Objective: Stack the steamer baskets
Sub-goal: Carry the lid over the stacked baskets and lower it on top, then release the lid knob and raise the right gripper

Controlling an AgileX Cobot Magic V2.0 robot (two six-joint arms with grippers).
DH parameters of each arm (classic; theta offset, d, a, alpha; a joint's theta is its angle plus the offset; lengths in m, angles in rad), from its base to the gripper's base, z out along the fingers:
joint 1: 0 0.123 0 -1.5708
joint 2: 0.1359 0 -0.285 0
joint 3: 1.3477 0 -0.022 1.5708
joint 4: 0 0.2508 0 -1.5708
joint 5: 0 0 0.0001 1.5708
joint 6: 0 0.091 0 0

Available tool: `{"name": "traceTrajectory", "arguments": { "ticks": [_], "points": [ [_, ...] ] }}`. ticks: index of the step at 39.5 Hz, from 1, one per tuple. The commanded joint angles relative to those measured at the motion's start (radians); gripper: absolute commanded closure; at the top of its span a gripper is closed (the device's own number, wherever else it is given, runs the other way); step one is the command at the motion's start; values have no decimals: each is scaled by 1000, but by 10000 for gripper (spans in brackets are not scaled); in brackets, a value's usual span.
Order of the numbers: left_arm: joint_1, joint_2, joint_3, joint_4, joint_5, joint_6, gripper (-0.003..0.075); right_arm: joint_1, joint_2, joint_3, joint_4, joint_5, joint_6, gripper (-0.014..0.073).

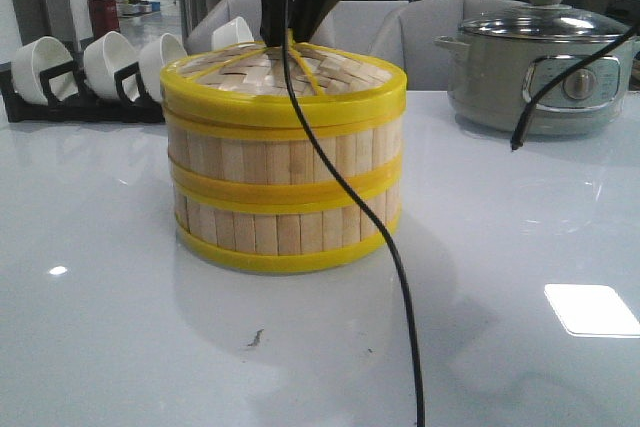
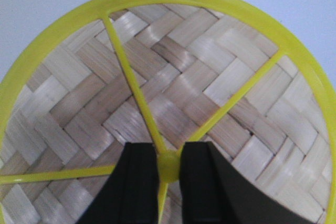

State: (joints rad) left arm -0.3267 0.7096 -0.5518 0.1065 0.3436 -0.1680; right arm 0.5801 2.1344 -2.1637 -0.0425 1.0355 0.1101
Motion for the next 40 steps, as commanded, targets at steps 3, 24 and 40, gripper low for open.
{"name": "traceTrajectory", "arguments": {
  "ticks": [3,24,40],
  "points": [
    [1,-3,-29,-2,-83,-8,636,0,-62,-38,-2,-64,-7,538],
    [1,-3,-29,-2,-83,-8,636,0,-66,-46,-3,-62,-7,213],
    [1,-3,-29,-2,-83,-8,636,-2,-155,-68,-52,-113,-7,214]
  ]
}}
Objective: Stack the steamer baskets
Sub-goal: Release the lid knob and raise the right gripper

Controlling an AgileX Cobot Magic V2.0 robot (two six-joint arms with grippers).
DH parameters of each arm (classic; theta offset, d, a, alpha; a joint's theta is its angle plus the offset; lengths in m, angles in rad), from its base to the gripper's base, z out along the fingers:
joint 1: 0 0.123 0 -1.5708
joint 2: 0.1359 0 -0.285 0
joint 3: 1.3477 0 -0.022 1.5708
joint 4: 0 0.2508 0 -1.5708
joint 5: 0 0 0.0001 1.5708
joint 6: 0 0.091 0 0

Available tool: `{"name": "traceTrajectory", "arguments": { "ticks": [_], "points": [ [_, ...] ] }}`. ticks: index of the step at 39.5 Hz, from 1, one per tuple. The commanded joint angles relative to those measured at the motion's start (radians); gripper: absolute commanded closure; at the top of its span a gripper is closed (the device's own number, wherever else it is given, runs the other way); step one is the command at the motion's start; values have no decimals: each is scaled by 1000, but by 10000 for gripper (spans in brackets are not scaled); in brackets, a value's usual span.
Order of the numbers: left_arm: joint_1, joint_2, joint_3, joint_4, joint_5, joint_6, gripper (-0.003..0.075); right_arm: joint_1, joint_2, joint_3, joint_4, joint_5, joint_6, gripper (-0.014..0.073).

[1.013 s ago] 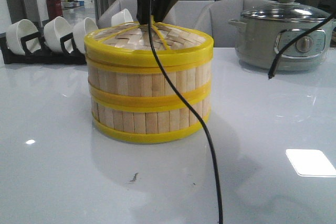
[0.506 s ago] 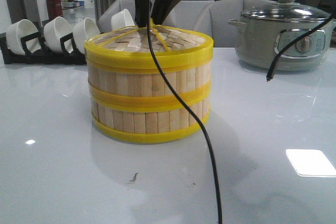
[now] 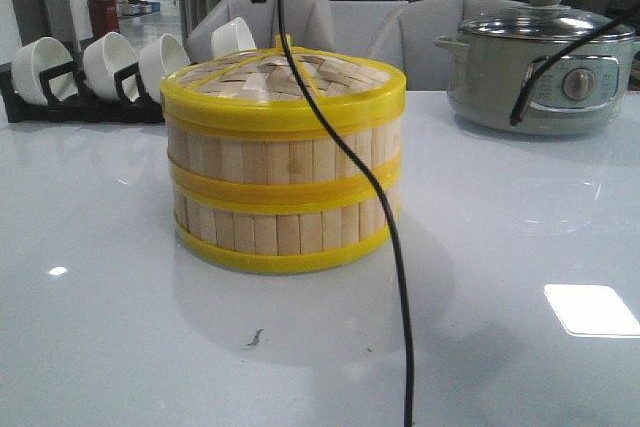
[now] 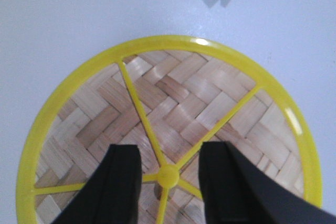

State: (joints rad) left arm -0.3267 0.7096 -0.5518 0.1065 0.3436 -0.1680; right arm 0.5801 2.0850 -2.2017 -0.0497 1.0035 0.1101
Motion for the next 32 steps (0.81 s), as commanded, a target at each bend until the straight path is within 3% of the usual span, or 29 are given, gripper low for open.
{"name": "traceTrajectory", "arguments": {
  "ticks": [1,9,15,22,32],
  "points": [
    [1,-3,-29,-2,-83,-8,636,-2,-117,-27,-59,-85,-7,214],
    [1,-3,-29,-2,-83,-8,636,-23,-275,126,-209,-203,-7,214],
    [1,-3,-29,-2,-83,-8,636,-84,-444,338,-216,-358,-7,214],
    [1,-3,-29,-2,-83,-8,636,-206,-648,610,-204,-495,-6,214],
    [1,-3,-29,-2,-83,-8,636,-403,-906,922,-171,-522,-6,214]
  ]
}}
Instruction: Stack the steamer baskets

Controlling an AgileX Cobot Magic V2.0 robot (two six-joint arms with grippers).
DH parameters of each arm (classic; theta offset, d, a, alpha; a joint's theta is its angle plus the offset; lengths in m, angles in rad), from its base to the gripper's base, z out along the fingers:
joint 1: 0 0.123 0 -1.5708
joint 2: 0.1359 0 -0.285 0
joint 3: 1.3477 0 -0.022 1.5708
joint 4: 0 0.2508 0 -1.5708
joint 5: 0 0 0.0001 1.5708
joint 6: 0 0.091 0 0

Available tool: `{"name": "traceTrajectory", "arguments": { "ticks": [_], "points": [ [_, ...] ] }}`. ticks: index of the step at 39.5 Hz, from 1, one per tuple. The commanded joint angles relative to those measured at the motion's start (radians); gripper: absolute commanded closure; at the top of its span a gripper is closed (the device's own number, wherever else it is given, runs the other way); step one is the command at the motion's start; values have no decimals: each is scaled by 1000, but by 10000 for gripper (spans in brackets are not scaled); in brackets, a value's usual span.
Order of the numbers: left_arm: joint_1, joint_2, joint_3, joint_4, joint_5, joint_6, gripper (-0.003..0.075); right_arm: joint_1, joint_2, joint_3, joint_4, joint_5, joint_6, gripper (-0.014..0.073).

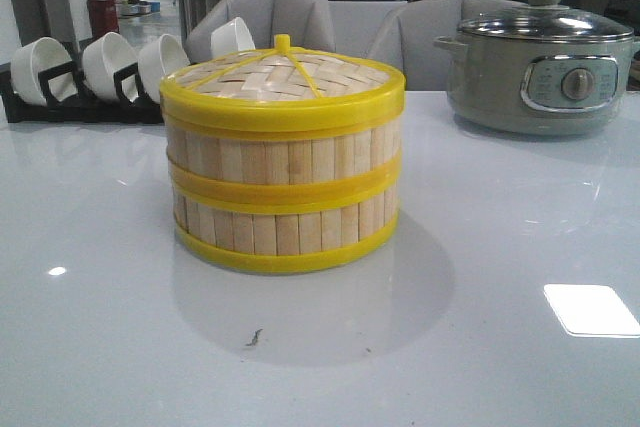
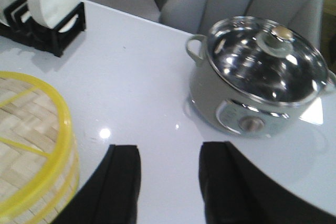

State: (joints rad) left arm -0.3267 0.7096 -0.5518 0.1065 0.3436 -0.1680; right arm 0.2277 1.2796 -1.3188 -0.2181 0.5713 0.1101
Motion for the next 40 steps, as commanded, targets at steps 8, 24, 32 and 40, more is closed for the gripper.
{"name": "traceTrajectory", "arguments": {
  "ticks": [8,24,32,40],
  "points": [
    [1,-3,-29,-2,-83,-8,636,-201,-294,265,19,-128,-6,214],
    [1,-3,-29,-2,-83,-8,636,-310,-678,643,45,-284,-6,214],
    [1,-3,-29,-2,-83,-8,636,-334,-838,830,66,-395,-6,214],
    [1,-3,-29,-2,-83,-8,636,-334,-916,960,67,-436,-6,214]
  ]
}}
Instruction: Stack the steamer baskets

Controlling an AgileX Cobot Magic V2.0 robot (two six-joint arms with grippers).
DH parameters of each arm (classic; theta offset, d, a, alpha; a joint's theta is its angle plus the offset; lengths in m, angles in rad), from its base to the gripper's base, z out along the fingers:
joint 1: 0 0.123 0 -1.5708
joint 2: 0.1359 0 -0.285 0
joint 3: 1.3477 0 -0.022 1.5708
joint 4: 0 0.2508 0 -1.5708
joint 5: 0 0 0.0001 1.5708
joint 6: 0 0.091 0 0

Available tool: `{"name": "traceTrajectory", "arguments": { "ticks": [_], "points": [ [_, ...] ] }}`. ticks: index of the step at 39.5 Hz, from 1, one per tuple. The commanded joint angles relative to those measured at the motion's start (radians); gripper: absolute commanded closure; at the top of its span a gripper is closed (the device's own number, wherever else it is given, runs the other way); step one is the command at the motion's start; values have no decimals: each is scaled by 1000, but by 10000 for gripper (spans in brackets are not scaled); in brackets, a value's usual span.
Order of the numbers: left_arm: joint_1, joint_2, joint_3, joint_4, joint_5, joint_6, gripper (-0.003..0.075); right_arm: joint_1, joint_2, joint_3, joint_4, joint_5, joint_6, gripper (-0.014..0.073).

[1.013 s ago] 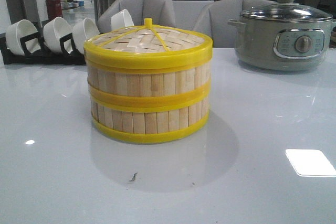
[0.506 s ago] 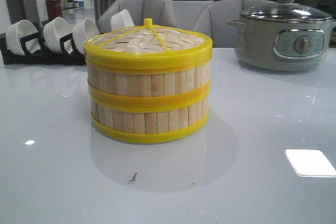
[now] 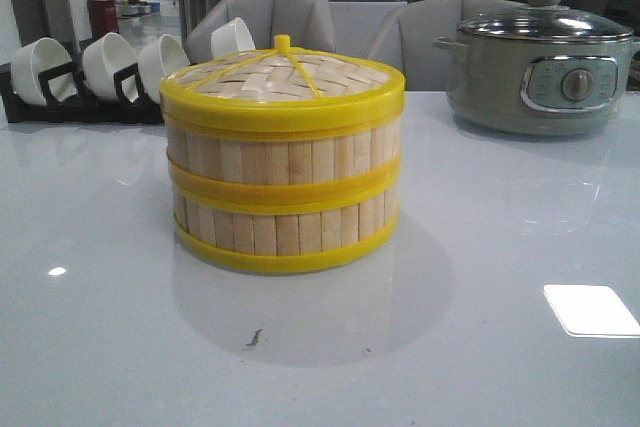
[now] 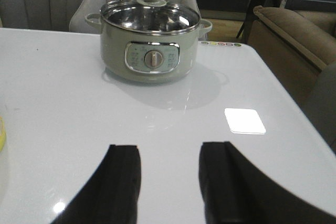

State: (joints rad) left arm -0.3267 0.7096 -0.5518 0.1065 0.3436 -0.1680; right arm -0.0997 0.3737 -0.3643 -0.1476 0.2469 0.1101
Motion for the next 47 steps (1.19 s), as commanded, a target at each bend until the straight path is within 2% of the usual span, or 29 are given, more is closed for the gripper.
{"name": "traceTrajectory", "arguments": {
  "ticks": [1,6,9,11,15,17,47],
  "points": [
    [1,-3,-29,-2,-83,-8,636,-7,-12,14,-3,-119,-6,214],
    [1,-3,-29,-2,-83,-8,636,-7,-14,41,-3,-149,-6,216],
    [1,-3,-29,-2,-83,-8,636,-7,-14,41,-3,-156,-6,258],
    [1,-3,-29,-2,-83,-8,636,-7,-14,41,-3,-158,-6,334],
    [1,-3,-29,-2,-83,-8,636,-7,-14,41,-2,-157,-4,562],
    [1,-3,-29,-2,-83,-8,636,-7,-14,41,-2,-159,-4,519],
    [1,-3,-29,-2,-83,-8,636,-7,-14,41,-2,-171,-4,525]
  ]
}}
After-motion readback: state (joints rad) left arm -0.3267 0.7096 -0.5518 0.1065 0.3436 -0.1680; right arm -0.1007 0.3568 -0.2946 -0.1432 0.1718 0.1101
